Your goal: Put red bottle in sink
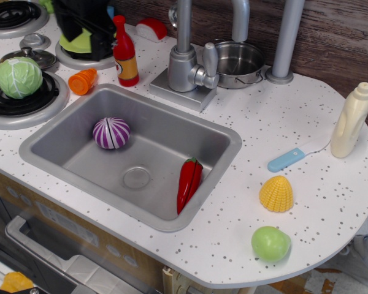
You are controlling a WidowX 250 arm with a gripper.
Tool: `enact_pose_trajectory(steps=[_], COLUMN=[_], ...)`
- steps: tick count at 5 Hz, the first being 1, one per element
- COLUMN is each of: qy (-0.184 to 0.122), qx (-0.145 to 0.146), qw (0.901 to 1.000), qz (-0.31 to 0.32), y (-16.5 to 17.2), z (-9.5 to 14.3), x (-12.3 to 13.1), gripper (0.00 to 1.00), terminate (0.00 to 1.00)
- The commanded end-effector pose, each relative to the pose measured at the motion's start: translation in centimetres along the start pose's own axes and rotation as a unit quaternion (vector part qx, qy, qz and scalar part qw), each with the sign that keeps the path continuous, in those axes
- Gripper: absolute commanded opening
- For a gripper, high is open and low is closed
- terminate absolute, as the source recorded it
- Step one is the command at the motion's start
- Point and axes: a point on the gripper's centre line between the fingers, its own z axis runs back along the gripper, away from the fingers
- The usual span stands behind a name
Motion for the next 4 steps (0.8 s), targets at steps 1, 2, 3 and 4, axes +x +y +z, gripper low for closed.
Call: enact_pose_trajectory(steps=[1, 2, 3, 4], qy=[-0.049, -0.058, -0.066, -0.077], qx=[0.008, -0.006, -0.009, -0.037], qw=[0.9985, 0.9973, 0.9964, 0.9942], qz=[-0.025, -0.044, -0.052, -0.066], y=[1.7, 2.2, 2.5, 1.9], z=[0.2, -0.6, -1.2, -1.8], x=[1.6, 2.6, 3.3, 4.6], gripper=[1.00, 1.00, 1.00, 1.00], terminate=[0.00, 0.00, 0.00, 0.00])
